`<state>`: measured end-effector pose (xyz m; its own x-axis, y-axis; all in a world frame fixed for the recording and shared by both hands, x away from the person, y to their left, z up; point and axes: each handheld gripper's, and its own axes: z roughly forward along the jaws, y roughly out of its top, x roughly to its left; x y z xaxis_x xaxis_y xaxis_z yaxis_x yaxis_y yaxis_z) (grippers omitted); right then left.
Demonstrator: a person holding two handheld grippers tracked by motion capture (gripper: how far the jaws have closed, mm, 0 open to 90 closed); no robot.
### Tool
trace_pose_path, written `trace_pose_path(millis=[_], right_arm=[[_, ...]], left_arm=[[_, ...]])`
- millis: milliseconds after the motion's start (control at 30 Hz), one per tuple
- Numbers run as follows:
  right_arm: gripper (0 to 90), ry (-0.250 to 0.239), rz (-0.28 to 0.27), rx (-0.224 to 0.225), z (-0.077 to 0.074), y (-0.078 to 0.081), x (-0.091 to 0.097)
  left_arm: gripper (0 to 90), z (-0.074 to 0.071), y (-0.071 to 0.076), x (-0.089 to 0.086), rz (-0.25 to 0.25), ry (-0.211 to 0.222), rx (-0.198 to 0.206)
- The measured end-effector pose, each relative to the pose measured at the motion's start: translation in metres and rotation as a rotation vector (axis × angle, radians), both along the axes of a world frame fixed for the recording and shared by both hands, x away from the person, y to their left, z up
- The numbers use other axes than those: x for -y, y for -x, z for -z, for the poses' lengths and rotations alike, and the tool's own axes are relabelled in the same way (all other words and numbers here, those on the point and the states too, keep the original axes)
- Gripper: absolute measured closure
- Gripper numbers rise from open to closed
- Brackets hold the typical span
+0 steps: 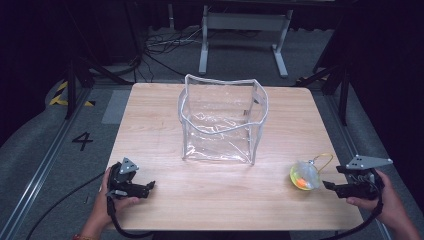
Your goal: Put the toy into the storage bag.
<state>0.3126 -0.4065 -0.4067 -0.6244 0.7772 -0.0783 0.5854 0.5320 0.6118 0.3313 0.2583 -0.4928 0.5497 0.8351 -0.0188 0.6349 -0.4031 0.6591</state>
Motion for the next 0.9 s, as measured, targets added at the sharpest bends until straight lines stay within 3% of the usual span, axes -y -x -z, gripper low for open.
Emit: trace_pose_path(millis=[100, 167, 333, 500, 567, 700, 767, 833, 900], right_arm=[[24.9, 0.000, 0.007, 0.001, -0.009, -0.003, -0.002], [25.6, 0.028, 0.010, -0.015, -0.019, -0.009, -0.005], [27.9, 0.022, 0.017, -0.041, -0.032, -0.018, -0.007], [34.0, 0.019, -0.007, -0.068, -0.046, -0.028, -0.009], [36.4, 0.039, -0.016, -0.075, -0.051, -0.033, -0.013], [48.5, 0.080, -0.064, -0.090, -0.062, -0.038, -0.028], [49.5, 0.093, -0.071, -0.093, -0.064, -0.040, -0.030], [56.3, 0.121, -0.076, -0.097, -0.066, -0.043, -0.034], [63.1, 0.113, -0.096, -0.103, -0.070, -0.044, -0.037]], left_arm=[[0.3, 0.000, 0.000, 0.000, 0.002, -0.002, -0.002], [0.2, 0.000, 0.000, 0.000, 0.002, -0.003, -0.002], [0.2, 0.000, 0.000, 0.000, 0.003, -0.003, -0.001], [0.2, 0.000, 0.000, 0.000, 0.005, -0.001, -0.010], [0.2, 0.000, 0.000, 0.000, 0.003, 0.002, -0.010], [0.2, 0.000, 0.000, 0.000, 0.003, 0.002, -0.010], [0.2, 0.000, 0.000, 0.000, 0.003, 0.002, -0.010], [0.2, 0.000, 0.000, 0.000, 0.003, 0.002, -0.010], [0.2, 0.000, 0.000, 0.000, 0.003, 0.002, -0.009]])
